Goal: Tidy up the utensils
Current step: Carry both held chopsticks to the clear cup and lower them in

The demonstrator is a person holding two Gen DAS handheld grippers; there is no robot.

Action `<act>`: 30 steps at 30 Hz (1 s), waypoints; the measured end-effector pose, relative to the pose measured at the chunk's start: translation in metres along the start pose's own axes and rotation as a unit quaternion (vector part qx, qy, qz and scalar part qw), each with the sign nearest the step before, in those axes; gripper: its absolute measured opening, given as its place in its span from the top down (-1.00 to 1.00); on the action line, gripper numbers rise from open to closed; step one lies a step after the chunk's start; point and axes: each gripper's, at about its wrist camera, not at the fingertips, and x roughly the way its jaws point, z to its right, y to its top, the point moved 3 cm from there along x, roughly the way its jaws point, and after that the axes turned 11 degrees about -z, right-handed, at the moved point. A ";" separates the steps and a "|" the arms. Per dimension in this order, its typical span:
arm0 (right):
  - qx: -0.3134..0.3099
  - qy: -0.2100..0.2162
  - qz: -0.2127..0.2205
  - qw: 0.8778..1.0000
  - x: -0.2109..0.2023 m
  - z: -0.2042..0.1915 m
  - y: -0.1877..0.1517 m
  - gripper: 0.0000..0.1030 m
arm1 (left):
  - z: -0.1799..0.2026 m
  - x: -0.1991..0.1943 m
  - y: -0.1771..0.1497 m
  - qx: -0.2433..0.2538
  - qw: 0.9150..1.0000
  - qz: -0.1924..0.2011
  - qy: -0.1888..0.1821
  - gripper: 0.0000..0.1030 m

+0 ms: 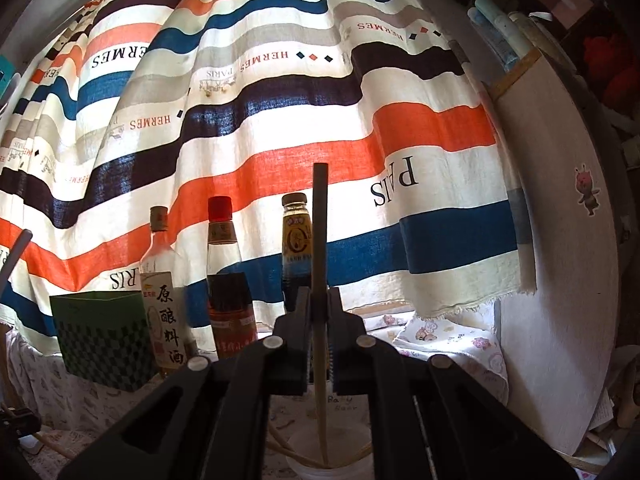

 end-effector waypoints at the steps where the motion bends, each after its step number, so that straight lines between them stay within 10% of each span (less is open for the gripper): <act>1: -0.009 -0.006 -0.012 1.000 0.009 -0.002 -0.005 0.88 | -0.001 0.000 0.000 -0.001 1.000 0.000 0.000 0.88; 15: -0.031 0.022 -0.167 0.985 0.030 0.001 -0.047 0.86 | -0.001 0.000 0.000 0.005 1.000 0.005 0.005 0.88; 17: -0.024 0.031 -0.178 0.983 0.028 0.004 -0.049 0.67 | -0.001 0.000 0.000 0.010 1.000 0.007 0.006 0.88; 19: -0.016 0.030 -0.181 0.983 0.024 0.008 -0.048 -0.09 | 0.000 0.000 0.000 0.012 1.000 0.007 0.004 0.88; 30: 0.053 0.101 -0.190 0.975 -0.029 0.045 -0.041 -0.71 | 0.030 -0.003 0.016 0.061 0.998 0.031 0.017 0.88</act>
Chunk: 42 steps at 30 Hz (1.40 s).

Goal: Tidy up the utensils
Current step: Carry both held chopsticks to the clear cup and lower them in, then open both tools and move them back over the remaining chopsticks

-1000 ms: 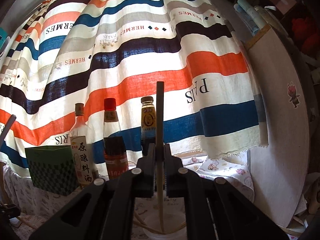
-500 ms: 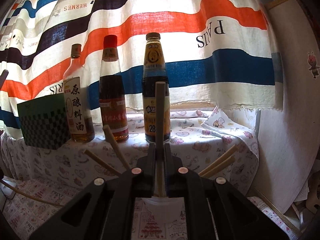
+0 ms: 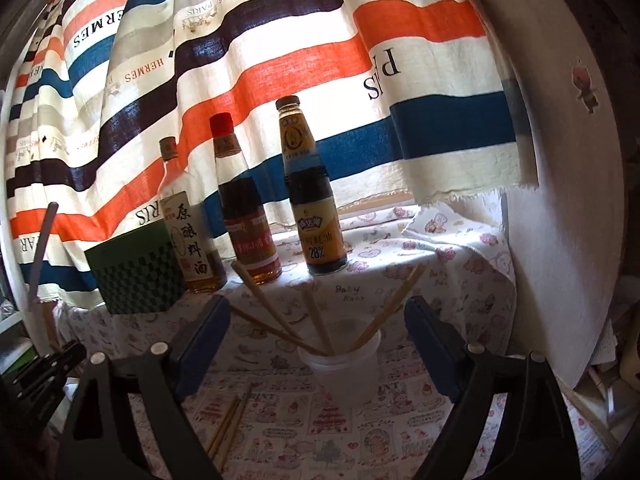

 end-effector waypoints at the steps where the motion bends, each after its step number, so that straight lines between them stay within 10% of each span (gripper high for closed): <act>1: 0.000 -0.002 -0.011 1.000 0.005 0.003 -0.006 -0.71 | 0.005 0.000 0.006 0.004 1.000 -0.001 -0.002 0.88; 11: 0.071 -0.113 -0.160 0.978 0.062 0.048 -0.021 -0.71 | 0.065 -0.025 0.078 0.040 0.997 0.056 -0.031 0.88; 27: 0.104 -0.080 -0.246 0.960 0.090 0.057 -0.036 -0.71 | 0.153 0.007 0.174 0.015 0.973 0.128 -0.190 0.88; 42: 0.106 -0.091 -0.278 0.950 0.096 0.059 -0.045 -0.71 | 0.168 0.089 0.117 -0.003 0.989 0.054 -0.137 0.88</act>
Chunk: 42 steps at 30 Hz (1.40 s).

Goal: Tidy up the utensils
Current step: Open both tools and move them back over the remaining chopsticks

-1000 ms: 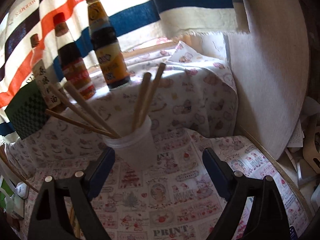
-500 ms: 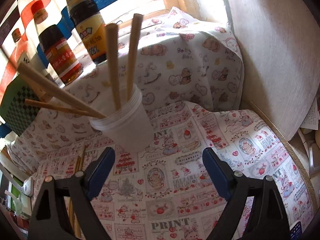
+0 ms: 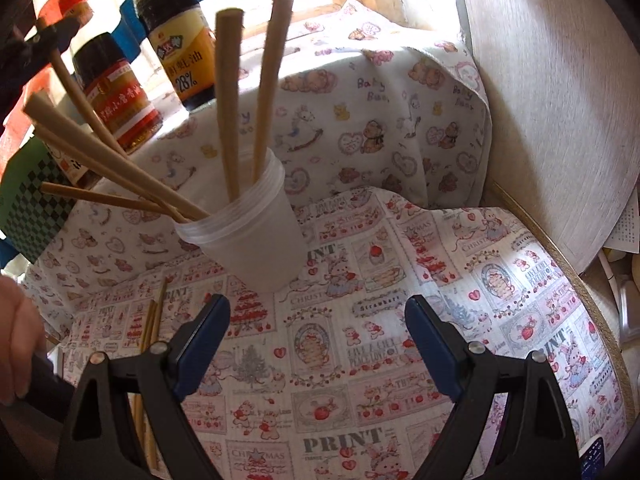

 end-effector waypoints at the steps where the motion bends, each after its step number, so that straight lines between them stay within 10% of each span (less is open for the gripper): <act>1: 0.001 0.001 -0.005 1.000 0.002 0.001 0.000 -0.71 | 0.000 -0.002 -0.003 0.000 1.000 -0.001 -0.007 0.88; 6: 0.000 0.010 -0.013 1.000 0.006 0.000 -0.002 -0.71 | 0.006 -0.009 -0.010 0.028 1.000 -0.008 0.001 0.84; 19: -0.024 0.027 -0.002 0.999 0.000 -0.009 -0.005 -0.71 | -0.054 -0.067 -0.033 0.021 0.998 -0.036 0.043 0.03; 36: -0.074 0.013 0.010 0.997 0.008 -0.030 -0.014 -0.71 | -0.140 -0.084 -0.138 -0.027 0.980 -0.193 0.037 -0.37; 42: -0.104 0.009 -0.012 0.994 0.023 -0.046 -0.025 -0.71 | -0.148 -0.070 -0.168 -0.041 0.961 -0.268 0.059 -0.37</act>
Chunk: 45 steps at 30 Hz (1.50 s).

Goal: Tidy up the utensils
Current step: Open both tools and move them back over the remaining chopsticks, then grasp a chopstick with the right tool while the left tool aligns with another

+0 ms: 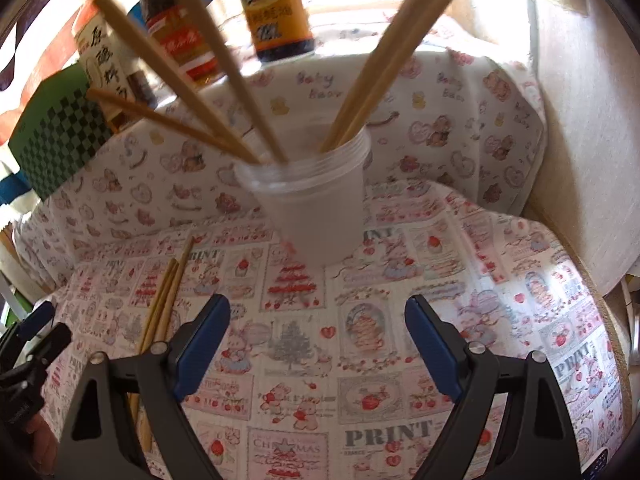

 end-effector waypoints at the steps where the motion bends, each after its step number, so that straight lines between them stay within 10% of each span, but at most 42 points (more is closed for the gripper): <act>1: -0.008 -0.006 -0.010 1.000 0.003 -0.004 -0.002 -0.71 | -0.003 0.003 -0.002 -0.016 1.000 -0.015 0.003 -0.37; 7: -0.038 0.001 -0.024 0.999 0.009 -0.020 -0.013 -0.71 | -0.013 0.031 -0.016 -0.073 0.989 -0.113 -0.055 -0.30; 17: -0.048 0.016 -0.045 0.998 0.019 -0.028 -0.020 -0.71 | 0.024 0.034 -0.027 0.015 0.992 -0.118 -0.034 -0.03; 29: -0.199 0.084 -0.071 0.974 0.021 -0.101 -0.058 -0.71 | -0.020 -0.010 -0.003 -0.062 0.997 -0.010 0.035 -0.03; 45: -0.220 -0.002 -0.054 0.974 0.030 -0.110 -0.069 -0.41 | -0.018 -0.010 -0.004 -0.056 0.996 0.004 0.067 -0.08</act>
